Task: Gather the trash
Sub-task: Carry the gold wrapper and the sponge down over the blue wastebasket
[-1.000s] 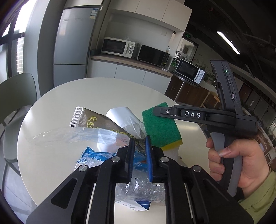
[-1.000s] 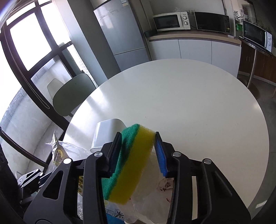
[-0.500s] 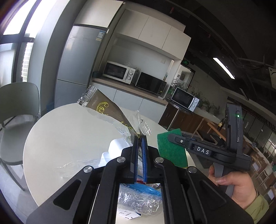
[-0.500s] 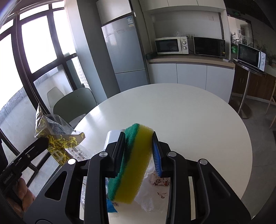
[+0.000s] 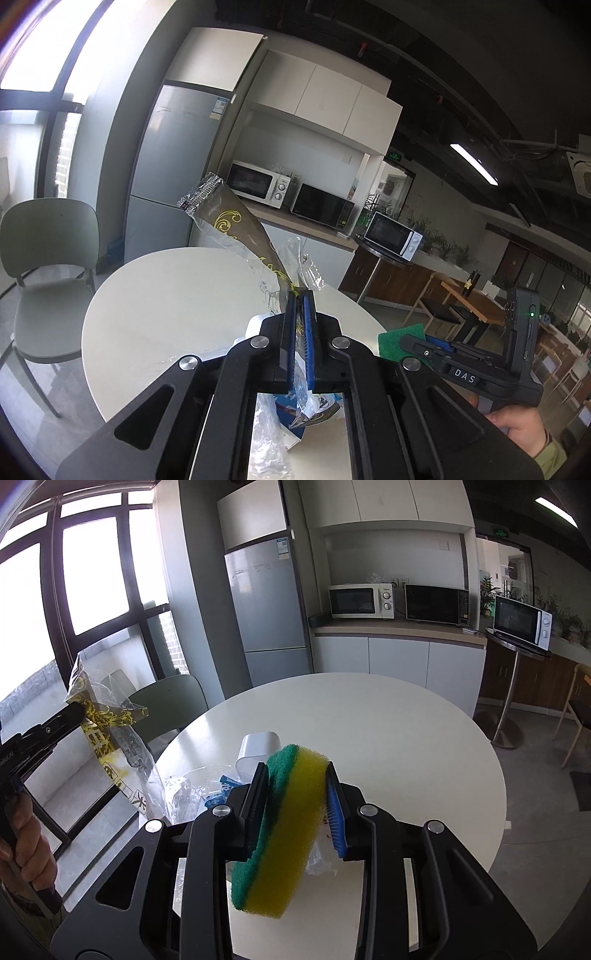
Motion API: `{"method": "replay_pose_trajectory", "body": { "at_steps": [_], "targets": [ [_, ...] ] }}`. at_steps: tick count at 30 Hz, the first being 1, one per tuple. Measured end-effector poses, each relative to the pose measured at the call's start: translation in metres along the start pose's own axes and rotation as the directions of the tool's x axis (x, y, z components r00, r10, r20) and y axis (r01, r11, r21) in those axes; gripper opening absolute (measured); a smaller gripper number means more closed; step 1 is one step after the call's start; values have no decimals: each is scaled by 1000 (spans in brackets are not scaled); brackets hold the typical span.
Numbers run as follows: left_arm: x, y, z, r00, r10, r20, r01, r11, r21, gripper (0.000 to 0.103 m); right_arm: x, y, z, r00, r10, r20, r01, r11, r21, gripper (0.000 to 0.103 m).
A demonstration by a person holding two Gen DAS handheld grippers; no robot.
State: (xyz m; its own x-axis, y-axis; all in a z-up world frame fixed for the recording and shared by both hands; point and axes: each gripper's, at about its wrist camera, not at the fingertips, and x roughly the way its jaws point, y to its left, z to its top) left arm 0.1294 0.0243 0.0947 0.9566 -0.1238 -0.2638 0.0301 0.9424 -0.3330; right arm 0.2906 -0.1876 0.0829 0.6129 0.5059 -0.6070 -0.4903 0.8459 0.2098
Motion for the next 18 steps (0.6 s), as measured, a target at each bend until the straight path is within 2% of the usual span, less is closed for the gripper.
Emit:
{"method": "replay_pose_trajectory", "body": {
  "at_steps": [8, 15, 18],
  "targets": [
    [-48, 0, -5, 998, 45, 52, -47, 998, 38, 3, -29, 21, -28, 999, -3, 40, 4, 1000, -23, 29],
    [-74, 10, -12, 995, 90, 40, -92, 993, 71, 3, -38, 31, -55, 999, 16, 32, -15, 999, -28, 29],
    [-87, 14, -26, 995, 99, 13, -100, 991, 85, 3, -44, 33, -70, 999, 23, 28, -23, 1000, -21, 29]
  ]
}}
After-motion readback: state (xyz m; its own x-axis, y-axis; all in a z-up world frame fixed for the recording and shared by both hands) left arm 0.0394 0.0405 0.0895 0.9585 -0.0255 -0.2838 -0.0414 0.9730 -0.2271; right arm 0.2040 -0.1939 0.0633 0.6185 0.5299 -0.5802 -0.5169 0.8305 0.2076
